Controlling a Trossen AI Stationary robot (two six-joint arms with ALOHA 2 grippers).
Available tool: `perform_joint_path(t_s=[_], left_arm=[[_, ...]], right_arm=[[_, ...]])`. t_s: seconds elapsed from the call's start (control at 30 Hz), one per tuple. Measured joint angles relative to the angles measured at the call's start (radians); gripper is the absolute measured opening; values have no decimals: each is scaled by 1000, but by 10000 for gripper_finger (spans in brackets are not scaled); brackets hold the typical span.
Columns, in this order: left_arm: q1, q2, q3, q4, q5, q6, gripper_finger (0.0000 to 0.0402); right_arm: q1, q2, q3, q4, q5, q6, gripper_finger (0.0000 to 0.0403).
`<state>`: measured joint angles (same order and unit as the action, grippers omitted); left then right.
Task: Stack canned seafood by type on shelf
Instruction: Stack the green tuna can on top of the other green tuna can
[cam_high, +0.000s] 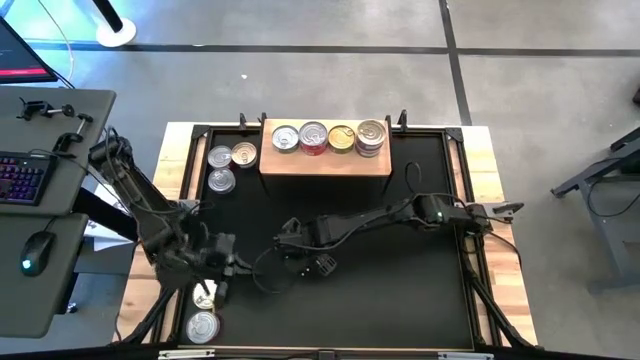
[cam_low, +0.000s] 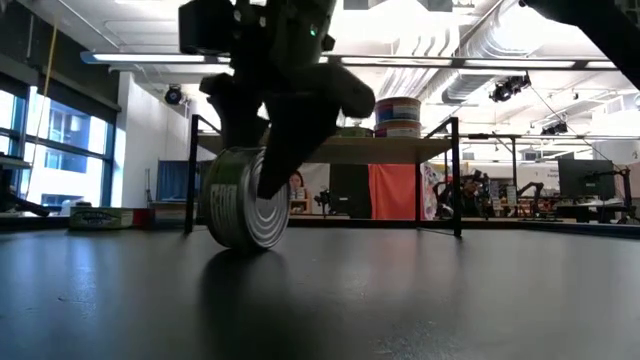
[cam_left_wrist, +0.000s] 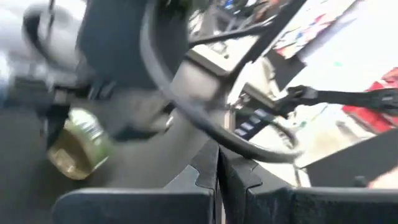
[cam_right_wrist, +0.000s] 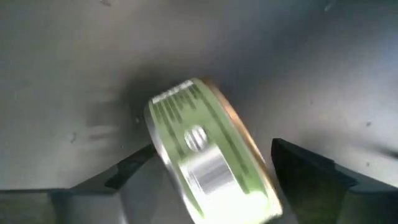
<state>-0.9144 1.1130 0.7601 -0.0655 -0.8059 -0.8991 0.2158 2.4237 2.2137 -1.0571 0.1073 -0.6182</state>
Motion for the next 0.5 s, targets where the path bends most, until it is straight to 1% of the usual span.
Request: perform_joint_path(t_s=[0.1, 0.23, 0.27, 0.4, 0.5], left_arm=[[-16, -72, 0, 17, -5, 93, 0], [-54, -182, 0, 21, -40, 179, 0], [-64, -211, 2, 24, -50, 196, 0], [-95, -310, 2, 21, -54, 244, 0], [-111, -367, 2, 21, -39, 310, 0]], right_arm=[[6, 0, -4, 2, 20, 9, 227], [23, -2, 13, -16, 24, 69, 137], [29, -1, 28, -34, 25, 89, 120], [48, -1, 143, -87, 26, 152, 119], [58, -68, 108, -19, 85, 196, 119]])
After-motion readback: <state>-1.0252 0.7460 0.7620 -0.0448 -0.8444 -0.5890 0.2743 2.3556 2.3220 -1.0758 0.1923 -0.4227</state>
